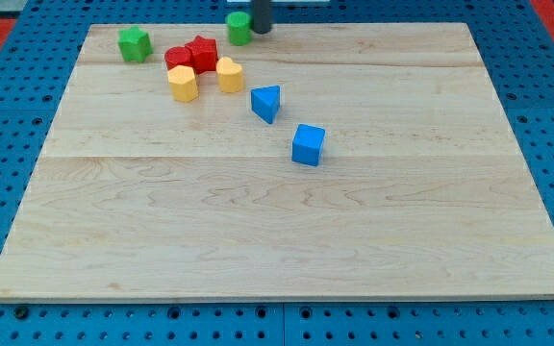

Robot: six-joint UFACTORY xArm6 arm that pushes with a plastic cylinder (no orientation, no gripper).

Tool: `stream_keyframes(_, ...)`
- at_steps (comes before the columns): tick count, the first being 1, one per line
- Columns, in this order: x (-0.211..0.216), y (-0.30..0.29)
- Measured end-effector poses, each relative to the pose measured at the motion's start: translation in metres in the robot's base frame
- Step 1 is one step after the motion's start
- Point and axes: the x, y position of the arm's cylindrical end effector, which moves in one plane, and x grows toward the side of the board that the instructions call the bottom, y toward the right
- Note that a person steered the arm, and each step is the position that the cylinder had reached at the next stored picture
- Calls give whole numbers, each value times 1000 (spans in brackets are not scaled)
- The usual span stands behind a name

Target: Push the green circle into green star

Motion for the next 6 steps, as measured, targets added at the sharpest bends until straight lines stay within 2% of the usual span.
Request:
stream_keyframes(1, 0, -80)
stream_keyframes(2, -3, -75)
stream_keyframes(5, 4, -109)
stream_keyframes(6, 49, -116)
